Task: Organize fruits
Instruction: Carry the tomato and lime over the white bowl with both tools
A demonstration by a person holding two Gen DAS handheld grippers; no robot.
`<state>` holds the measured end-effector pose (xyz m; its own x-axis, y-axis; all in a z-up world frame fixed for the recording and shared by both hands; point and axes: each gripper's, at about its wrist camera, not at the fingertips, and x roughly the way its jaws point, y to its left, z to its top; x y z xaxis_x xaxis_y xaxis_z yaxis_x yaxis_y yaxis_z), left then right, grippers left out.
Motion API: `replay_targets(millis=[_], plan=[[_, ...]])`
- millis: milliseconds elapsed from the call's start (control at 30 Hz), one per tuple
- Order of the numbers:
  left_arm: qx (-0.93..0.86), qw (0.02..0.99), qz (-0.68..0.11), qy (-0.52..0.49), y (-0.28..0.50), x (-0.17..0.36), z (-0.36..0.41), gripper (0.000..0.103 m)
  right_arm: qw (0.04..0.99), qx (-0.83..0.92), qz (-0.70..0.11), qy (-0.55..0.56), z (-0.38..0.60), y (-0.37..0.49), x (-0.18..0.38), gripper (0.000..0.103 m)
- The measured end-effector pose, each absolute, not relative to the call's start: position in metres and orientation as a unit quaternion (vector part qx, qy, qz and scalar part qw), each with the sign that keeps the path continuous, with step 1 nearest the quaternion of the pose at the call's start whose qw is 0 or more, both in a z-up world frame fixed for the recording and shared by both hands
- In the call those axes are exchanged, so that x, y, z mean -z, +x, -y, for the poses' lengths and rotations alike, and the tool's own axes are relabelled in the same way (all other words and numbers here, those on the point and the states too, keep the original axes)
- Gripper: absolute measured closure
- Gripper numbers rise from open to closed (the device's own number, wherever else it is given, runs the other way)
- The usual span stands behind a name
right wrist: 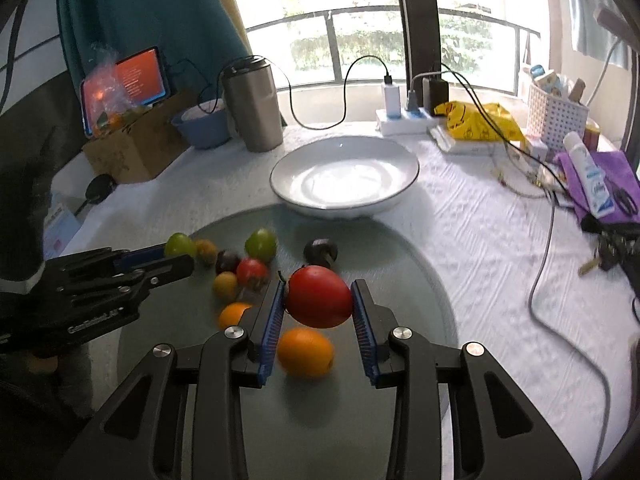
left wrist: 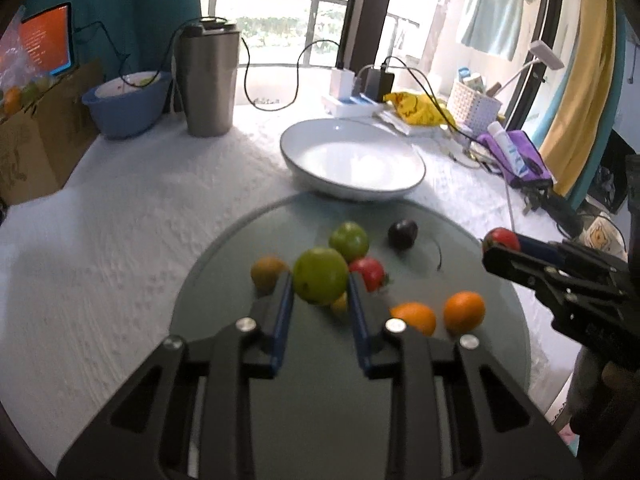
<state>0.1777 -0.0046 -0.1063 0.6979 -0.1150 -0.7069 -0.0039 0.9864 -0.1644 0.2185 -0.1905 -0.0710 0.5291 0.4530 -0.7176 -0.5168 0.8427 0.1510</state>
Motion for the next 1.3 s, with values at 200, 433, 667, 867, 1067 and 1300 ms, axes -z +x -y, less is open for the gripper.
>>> replay_targets(millis=[200,433,667,867,1067,1300], plan=[[0.034,0.919,-0.384,-0.077,0.195,0.104,0.007,0.075,0.875,-0.283,-0.390,-0.043,0.187,0.243,0.069,0.067],[0.045,0.920,-0.383,-0.068,0.227,0.102,0.016,0.075,0.872,-0.294,-0.389,-0.041,0.180,0.271,0.075,0.067],[0.059,0.926,-0.366,-0.064,0.264,0.097,0.020,0.075,0.873,-0.297,-0.384,-0.045,0.173,0.303,0.077,0.067],[0.071,0.926,-0.366,-0.058,0.296,0.102,0.021,0.075,0.877,-0.296,-0.376,-0.052,0.163,0.334,0.080,0.067],[0.074,0.920,-0.380,-0.061,0.316,0.112,0.014,0.075,0.872,-0.298,-0.383,-0.060,0.149,0.354,0.090,0.067],[0.082,0.911,-0.397,-0.081,0.327,0.124,0.008,0.074,0.864,-0.296,-0.402,-0.061,0.142,0.367,0.107,0.067]])
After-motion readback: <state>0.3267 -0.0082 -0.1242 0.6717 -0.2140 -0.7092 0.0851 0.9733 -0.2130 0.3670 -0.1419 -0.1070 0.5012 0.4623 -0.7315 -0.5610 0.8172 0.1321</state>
